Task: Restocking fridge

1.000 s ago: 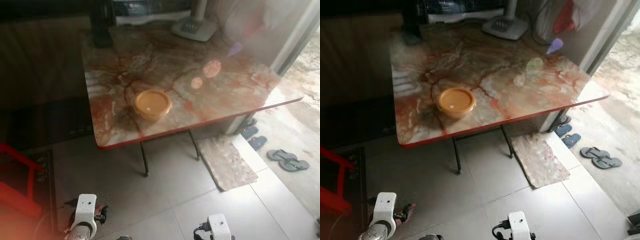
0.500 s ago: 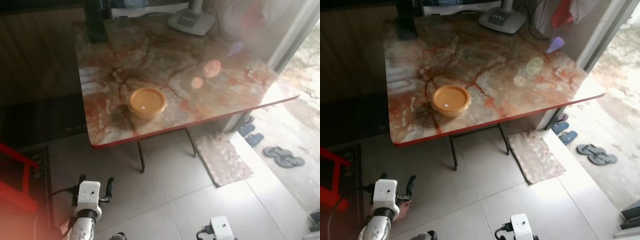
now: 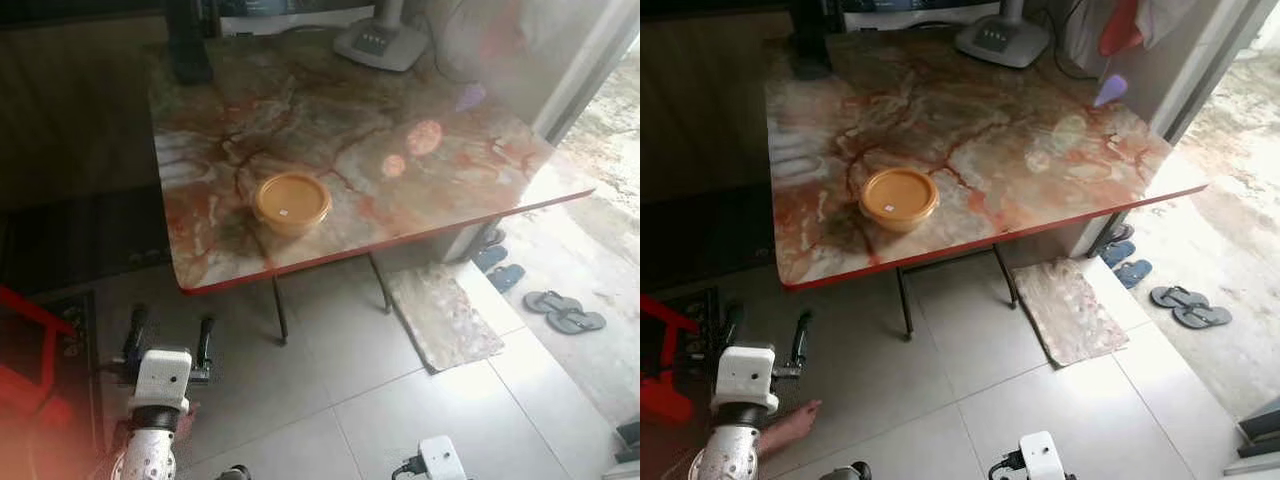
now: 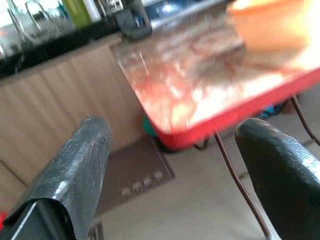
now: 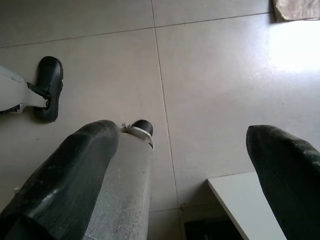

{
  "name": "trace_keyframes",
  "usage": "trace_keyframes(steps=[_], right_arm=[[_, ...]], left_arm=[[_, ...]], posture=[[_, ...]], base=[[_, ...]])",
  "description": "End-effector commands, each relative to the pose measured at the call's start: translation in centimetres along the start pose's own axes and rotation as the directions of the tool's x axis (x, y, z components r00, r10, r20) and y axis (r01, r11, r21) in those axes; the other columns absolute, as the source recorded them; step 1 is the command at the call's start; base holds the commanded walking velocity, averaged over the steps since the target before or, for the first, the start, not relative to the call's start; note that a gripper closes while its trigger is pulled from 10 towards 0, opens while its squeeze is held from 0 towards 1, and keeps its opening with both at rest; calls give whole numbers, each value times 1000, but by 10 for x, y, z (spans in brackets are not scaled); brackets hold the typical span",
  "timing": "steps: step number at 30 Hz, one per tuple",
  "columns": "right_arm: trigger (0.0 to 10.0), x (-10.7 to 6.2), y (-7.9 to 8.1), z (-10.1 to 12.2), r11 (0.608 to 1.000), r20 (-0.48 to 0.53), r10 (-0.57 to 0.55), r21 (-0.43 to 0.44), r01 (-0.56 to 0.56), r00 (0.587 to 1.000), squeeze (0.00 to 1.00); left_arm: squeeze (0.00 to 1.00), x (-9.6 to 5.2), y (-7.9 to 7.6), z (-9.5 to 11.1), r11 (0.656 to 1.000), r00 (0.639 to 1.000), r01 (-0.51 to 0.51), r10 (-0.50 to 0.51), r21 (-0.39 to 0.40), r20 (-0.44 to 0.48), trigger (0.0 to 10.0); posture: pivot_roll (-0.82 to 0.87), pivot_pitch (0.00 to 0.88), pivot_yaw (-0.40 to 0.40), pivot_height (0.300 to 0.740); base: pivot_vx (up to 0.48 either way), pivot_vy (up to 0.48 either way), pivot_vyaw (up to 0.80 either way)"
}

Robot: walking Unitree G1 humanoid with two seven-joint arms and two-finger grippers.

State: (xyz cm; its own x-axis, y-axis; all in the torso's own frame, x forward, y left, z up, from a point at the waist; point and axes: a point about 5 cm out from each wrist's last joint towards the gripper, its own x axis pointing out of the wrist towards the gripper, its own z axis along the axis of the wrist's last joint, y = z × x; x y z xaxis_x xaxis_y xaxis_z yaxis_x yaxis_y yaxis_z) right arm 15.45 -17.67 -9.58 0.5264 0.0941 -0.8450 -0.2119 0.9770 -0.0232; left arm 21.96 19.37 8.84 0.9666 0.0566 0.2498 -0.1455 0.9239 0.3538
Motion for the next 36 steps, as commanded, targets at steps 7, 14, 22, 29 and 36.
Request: trace_keyframes(steps=[7,14,22,29,36], right_arm=[[10000,-2,-2,-6,1000,-14,-1,-10,1,1000,0],[10000,-1,-3,-4,1000,-9,-2,-11,2,1000,0],[10000,-1,-2,-3,1000,-7,2,-18,-2,1000,0],[10000,-1,-2,-3,1000,-7,-1,-28,1,1000,0],[10000,-1,-2,-3,1000,-8,3,-23,-4,1000,0]], left_arm=[[0,16,-3,20,999,998,42,-41,-16,45,10000],[0,44,17,29,977,993,-115,119,-178,9,10000],[0,59,5,43,961,998,-52,63,-272,32,10000],[0,62,2,44,963,999,-26,34,-267,23,10000],[0,65,0,50,958,999,1,10,-286,38,10000]], posture=[[138,140,-106,740],[133,143,-111,740],[136,140,-114,740],[134,137,-112,740],[135,136,-111,740]], base=[[0,0,0],[0,0,0],[157,0,0],[289,0,0],[309,0,0]])
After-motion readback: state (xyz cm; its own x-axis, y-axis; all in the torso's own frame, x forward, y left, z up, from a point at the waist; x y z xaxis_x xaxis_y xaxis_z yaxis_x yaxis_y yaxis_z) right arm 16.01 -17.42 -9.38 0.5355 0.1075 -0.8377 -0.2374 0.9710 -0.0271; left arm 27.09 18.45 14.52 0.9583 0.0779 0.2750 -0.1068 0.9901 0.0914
